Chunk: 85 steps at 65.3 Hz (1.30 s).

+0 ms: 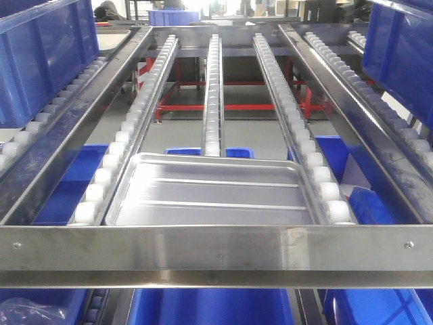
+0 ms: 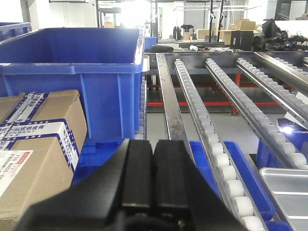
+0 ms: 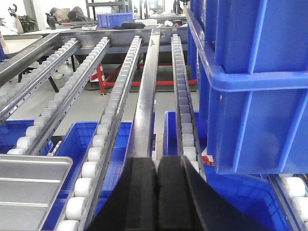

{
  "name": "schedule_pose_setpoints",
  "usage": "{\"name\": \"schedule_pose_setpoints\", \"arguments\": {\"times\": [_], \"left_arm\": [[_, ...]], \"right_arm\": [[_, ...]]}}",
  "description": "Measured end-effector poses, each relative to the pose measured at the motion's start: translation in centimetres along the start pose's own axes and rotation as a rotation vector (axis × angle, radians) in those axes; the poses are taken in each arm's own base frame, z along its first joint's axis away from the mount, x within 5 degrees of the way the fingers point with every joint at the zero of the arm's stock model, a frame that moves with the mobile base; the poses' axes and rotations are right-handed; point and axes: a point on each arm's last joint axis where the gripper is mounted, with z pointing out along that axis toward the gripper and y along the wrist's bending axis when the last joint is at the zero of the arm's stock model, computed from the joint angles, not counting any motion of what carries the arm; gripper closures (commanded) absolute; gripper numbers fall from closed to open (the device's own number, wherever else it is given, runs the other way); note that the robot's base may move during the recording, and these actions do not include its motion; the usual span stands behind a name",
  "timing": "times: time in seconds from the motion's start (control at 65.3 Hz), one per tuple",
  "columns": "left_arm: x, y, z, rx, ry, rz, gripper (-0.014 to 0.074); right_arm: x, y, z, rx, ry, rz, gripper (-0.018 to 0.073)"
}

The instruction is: Grab silver tray and stack on right shelf

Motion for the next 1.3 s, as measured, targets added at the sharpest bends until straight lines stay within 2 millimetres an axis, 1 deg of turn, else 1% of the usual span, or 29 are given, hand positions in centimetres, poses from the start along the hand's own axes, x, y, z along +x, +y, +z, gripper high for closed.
{"name": "schedule_pose_setpoints", "arguments": {"times": [0.658,0.826,0.872,0.934,0.995,1.117,1.24,1.301], "left_arm": [[0.0,0.0,0.0,0.0,0.0,0.0,0.0697],[-0.4,0.0,0.0,-0.003,-0.048,0.0,0.0697],[-0.2,0.0,0.0,-0.001,-0.011,0.0,0.0697],[-0.5,0.0,0.2,0.006,0.089,-0.006,0.0697],[-1.4,0.1,0.6,0.012,0.166,-0.006,0.0697],[-3.6,0.2,2.3,0.018,0.259,-0.007,0.0697],[-5.2,0.4,5.0,0.027,0.381,-0.007,0.0697],[-5.7,0.4,6.4,0.032,0.458,-0.009,0.0697]], "right_arm": [[0.0,0.0,0.0,0.0,0.0,0.0,0.0511],[-0.2,0.0,0.0,-0.003,-0.025,0.0,0.0511],[-0.3,0.0,0.0,-0.005,-0.038,0.0,0.0511],[-0.4,0.1,0.0,-0.009,-0.039,0.0,0.0511],[-0.6,0.1,0.0,-0.017,-0.013,0.001,0.0511],[-2.3,0.5,0.8,-0.036,0.126,-0.001,0.0511],[-4.1,1.1,2.5,-0.057,0.35,-0.013,0.0511],[-5.1,1.5,3.4,-0.068,0.43,-0.016,0.0511]]}}
